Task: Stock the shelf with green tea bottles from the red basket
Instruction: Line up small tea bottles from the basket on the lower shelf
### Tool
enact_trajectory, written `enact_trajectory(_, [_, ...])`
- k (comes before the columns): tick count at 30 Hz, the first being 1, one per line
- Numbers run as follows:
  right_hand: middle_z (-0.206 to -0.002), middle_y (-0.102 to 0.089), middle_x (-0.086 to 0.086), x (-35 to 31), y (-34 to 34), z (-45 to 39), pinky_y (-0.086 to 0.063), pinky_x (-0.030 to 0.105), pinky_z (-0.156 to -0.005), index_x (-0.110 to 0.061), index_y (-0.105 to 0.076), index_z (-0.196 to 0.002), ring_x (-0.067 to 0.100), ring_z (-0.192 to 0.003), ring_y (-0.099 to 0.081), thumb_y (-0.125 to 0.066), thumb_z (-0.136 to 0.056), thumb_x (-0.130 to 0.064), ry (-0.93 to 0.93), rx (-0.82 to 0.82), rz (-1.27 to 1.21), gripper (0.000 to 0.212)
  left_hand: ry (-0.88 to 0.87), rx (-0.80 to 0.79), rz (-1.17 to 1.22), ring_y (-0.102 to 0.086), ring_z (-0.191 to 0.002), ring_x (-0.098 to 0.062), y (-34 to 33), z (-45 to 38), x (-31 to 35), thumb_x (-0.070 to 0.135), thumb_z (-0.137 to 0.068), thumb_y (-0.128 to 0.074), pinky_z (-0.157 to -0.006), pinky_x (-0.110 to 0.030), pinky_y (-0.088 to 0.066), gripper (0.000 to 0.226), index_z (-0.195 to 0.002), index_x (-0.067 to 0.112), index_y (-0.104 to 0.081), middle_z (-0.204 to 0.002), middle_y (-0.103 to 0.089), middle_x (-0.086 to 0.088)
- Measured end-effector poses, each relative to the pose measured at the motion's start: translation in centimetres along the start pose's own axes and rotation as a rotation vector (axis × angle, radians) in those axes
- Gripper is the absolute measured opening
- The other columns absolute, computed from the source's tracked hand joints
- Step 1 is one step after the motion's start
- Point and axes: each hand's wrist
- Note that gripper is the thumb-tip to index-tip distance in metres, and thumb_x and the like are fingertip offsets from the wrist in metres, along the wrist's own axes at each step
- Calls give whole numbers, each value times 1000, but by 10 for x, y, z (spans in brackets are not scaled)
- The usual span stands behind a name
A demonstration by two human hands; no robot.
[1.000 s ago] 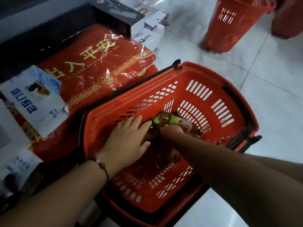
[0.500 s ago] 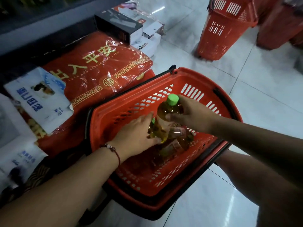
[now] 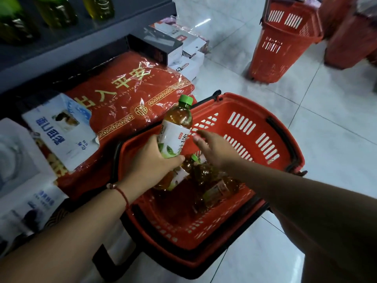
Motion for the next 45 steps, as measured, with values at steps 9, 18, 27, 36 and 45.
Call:
enact_trajectory(9, [-116, -64, 11, 40, -91, -71, -47, 27, -75, -8, -58, -127, 23, -95, -61, -53, -100, -23, -500, -93, -214, 32, 8, 84, 3, -64, -90, -7, 30, -21, -11, 53, -65, -81, -84, -38, -55, 57, -111, 33, -53, -99, -64, 15])
enact_trajectory(18, [-129, -63, 7, 82, -109, -93, -54, 39, -95, -15, -56, -133, 25, -113, -62, -67, -85, -36, -424, -128, -116, 54, -33, 10, -25, -64, -91, -6, 42, -18, -10, 54, -64, -82, -84, -39, -56, 60, -112, 34, -52, -101, -65, 14])
enact_trajectory(27, [-129, -59, 4, -28, -33, 20, -51, 36, -99, -15, -59, -128, 21, -114, -61, -61, -94, -19, -17, -185, 242, 34, -82, -4, -16, -66, -95, -10, 70, 32, 0, 66, -53, -76, -87, -44, -56, 71, -114, 35, -52, -103, -66, 14])
enact_trajectory(36, [-104, -73, -5, -127, 152, 145, -57, 31, -80, -21, -58, -128, 12, -93, -72, -77, -80, -39, 305, 68, -721, 55, -164, 124, 142, -62, -90, 0, 120, 126, 18, 44, -72, -84, -75, -27, -50, 58, -118, 35, -51, -100, -66, 18])
enact_trajectory(45, [-102, -74, 11, -152, 40, 158, -54, 40, -84, -15, -66, -107, 26, -85, -73, -68, -72, -42, -203, -290, -1804, 44, -170, 175, 227, -67, -98, 2, 154, 172, 14, 60, -63, -78, -90, -38, -56, 68, -124, 42, -54, -108, -71, 21])
Point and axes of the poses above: each hand's wrist, its own z-axis away from the middle knuckle, its own y-axis out of the back of the hand, x = y × z
